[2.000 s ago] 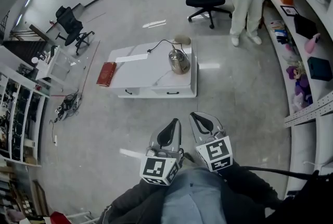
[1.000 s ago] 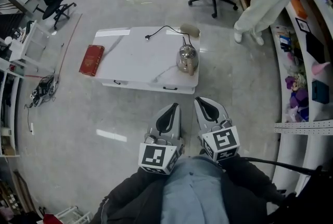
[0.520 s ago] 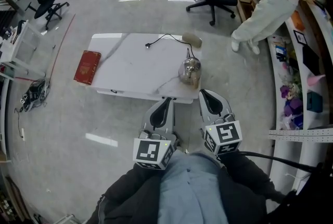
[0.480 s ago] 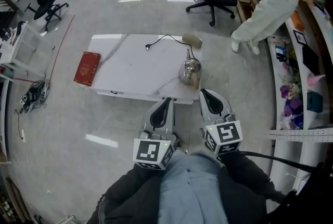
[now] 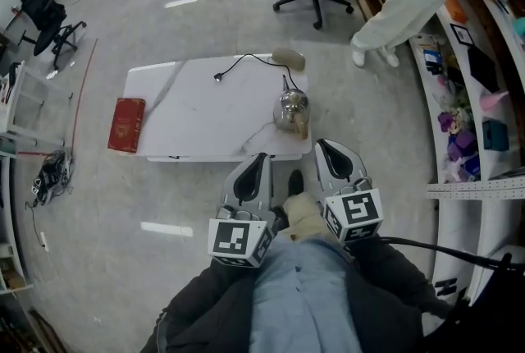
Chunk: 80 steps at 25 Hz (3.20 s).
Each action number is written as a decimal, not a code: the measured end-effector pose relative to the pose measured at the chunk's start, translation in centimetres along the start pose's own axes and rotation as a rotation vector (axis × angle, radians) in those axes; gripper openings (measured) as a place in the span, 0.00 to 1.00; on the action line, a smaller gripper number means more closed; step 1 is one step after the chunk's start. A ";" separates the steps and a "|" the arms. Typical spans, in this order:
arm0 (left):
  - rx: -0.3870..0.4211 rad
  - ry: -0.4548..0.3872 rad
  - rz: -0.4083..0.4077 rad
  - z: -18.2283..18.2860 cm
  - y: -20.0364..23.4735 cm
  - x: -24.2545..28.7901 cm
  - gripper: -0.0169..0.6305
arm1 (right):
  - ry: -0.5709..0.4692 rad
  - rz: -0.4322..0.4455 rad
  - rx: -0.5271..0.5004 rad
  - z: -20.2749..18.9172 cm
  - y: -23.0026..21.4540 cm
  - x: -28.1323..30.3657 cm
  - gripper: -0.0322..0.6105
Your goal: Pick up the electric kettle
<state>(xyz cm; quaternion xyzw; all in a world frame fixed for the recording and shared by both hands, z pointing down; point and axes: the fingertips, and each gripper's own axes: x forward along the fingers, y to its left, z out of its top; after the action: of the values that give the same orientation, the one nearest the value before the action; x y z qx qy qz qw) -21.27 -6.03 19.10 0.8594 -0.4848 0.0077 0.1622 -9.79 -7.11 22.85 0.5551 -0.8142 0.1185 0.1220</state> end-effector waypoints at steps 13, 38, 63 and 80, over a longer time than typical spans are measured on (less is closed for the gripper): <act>0.038 0.061 0.007 0.5 1.9 7.0 0.03 | 0.030 -0.034 0.052 -1.5 -5.2 4.3 0.09; 0.108 0.186 -0.082 1.0 2.8 23.1 0.03 | 0.051 -0.105 0.178 -1.3 -16.0 14.2 0.10; 0.110 0.298 -0.355 -13.0 8.6 26.8 0.03 | 0.152 -0.366 0.288 -17.5 -13.0 17.0 0.11; 0.136 0.325 -0.365 -20.8 11.9 27.8 0.03 | 0.247 -0.371 0.432 -29.6 -5.5 16.5 0.13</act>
<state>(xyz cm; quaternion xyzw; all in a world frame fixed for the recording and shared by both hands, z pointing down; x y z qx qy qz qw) -13.47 -28.89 46.80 0.9291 -0.2877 0.1490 0.1784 -8.54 -13.74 56.49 0.6889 -0.6338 0.3311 0.1186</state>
